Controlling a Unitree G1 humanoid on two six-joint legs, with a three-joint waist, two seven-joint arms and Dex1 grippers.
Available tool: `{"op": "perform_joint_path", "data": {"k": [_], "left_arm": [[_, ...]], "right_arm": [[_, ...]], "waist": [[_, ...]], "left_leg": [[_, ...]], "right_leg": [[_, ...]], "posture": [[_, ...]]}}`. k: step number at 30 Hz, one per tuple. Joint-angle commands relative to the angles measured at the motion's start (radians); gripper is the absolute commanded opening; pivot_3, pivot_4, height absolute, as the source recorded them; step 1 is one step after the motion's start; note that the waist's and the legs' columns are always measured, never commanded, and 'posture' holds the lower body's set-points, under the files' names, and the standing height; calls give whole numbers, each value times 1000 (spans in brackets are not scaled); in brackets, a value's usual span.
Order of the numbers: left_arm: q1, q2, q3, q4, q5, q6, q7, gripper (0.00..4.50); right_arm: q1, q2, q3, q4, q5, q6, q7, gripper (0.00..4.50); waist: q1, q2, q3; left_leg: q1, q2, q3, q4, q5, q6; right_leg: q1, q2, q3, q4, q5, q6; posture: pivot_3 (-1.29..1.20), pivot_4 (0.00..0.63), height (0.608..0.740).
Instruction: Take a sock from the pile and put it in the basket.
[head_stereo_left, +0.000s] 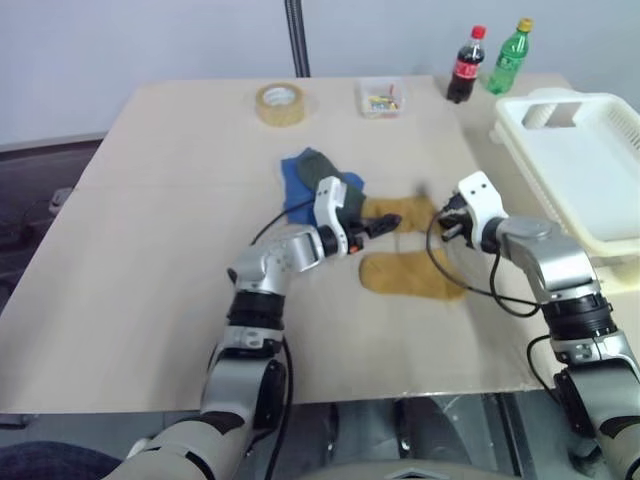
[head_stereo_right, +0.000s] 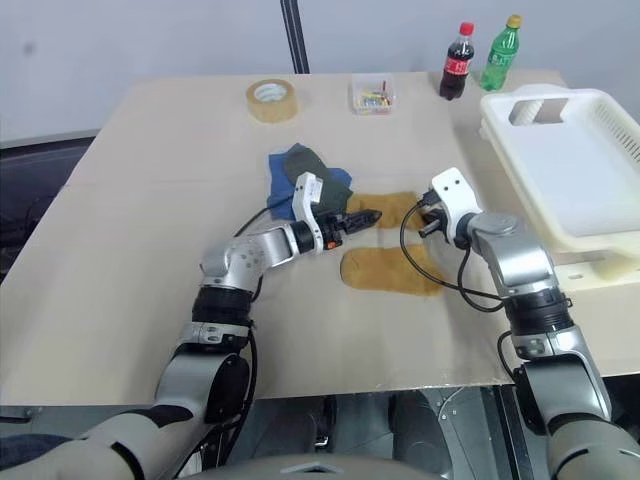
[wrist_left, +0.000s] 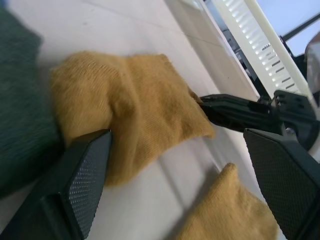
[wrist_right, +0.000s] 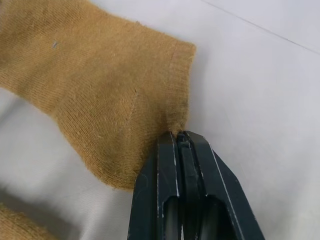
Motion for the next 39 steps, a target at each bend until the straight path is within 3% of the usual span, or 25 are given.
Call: {"op": "perform_joint_path", "data": {"k": [1,6,14,20,23,30,39], "left_arm": [[52,38,45,-160,-66,91,29,4500],[112,47,54,-233,-91,140,59,4500],[4,-58,6,90,53,-82,115,4500],[-34,-77,22,181,59,-144,112,4500],[-36,-80,42,184,47,-169,110,3606],[-32,-79,93,172,29,-233,120,103],[-9,-104,113,98,-11,-268,104,32]], "right_arm": [[3,4,-11,-51,-4,5,-16,84],[-1,6,-13,-36,-8,-4,-22,84],[-29,21,-3,-19,-16,-8,-17,84],[-15,19,-8,-31,-18,-3,-20,84],[-8,19,-8,-39,-18,2,-23,0],[2,5,-18,-37,-18,0,-20,0],[7,-17,-25,-39,-16,2,-15,0]], "waist": [[1,0,0],[12,0,0],[32,0,-1],[29,0,-1],[29,0,-1],[28,0,-1],[28,0,-1]], "left_leg": [[0,0,0,0,0,0],[0,-1,0,1,0,0],[1,-2,0,1,0,0],[1,-2,0,2,0,0],[1,-2,0,2,0,0],[0,-2,0,2,0,0],[0,-2,0,2,0,0]], "right_leg": [[0,0,0,0,0,0],[0,-1,0,0,0,0],[1,-1,-1,1,0,0],[1,-1,0,2,0,0],[1,-1,0,3,0,0],[0,-1,0,2,0,0],[0,-1,0,2,0,0]], "posture": [[0,150,738],[0,150,738],[0,150,738],[0,150,738],[0,150,738],[0,150,738],[0,150,738]]}}
